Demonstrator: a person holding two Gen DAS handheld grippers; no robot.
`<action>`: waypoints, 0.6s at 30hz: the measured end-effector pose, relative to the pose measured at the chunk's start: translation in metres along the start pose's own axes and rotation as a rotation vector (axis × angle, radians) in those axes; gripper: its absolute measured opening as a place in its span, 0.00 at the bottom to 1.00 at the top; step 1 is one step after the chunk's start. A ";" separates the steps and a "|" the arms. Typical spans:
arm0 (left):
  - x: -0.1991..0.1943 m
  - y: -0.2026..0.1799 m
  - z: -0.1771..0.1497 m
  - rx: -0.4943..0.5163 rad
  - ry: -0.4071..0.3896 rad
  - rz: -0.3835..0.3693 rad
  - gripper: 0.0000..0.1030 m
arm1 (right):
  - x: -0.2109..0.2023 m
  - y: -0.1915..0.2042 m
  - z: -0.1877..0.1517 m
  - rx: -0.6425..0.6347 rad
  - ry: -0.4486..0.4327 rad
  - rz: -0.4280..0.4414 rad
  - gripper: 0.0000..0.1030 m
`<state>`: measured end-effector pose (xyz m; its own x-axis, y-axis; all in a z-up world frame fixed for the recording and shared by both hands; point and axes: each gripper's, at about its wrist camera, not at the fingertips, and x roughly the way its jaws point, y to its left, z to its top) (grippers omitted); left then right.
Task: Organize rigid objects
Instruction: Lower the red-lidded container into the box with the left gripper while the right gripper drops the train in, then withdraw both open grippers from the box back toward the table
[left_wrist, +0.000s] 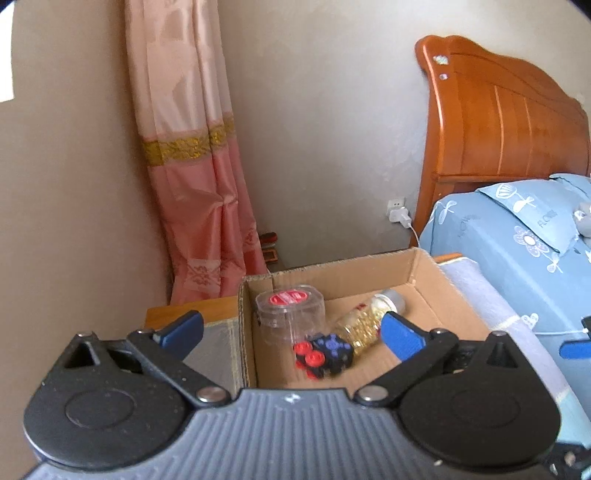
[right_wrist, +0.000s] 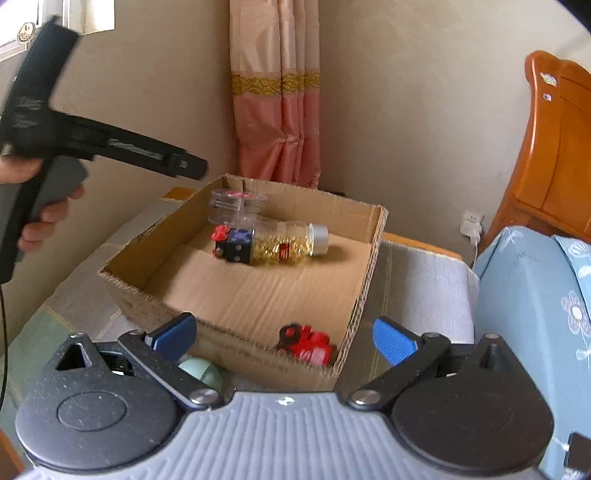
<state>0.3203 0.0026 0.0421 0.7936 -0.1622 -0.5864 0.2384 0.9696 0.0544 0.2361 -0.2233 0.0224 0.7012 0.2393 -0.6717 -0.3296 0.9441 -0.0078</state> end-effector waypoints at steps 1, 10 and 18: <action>-0.007 -0.001 -0.003 0.006 -0.003 0.002 0.99 | -0.004 0.002 -0.003 0.005 0.001 -0.012 1.00; -0.055 -0.016 -0.044 0.009 0.044 -0.027 0.99 | -0.029 0.015 -0.033 0.058 0.002 -0.108 1.00; -0.057 -0.026 -0.085 0.010 0.084 -0.006 0.99 | -0.038 0.017 -0.067 0.120 -0.005 -0.135 1.00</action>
<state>0.2215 0.0017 0.0051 0.7428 -0.1515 -0.6522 0.2490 0.9667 0.0590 0.1615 -0.2313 -0.0017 0.7373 0.1099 -0.6665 -0.1553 0.9878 -0.0089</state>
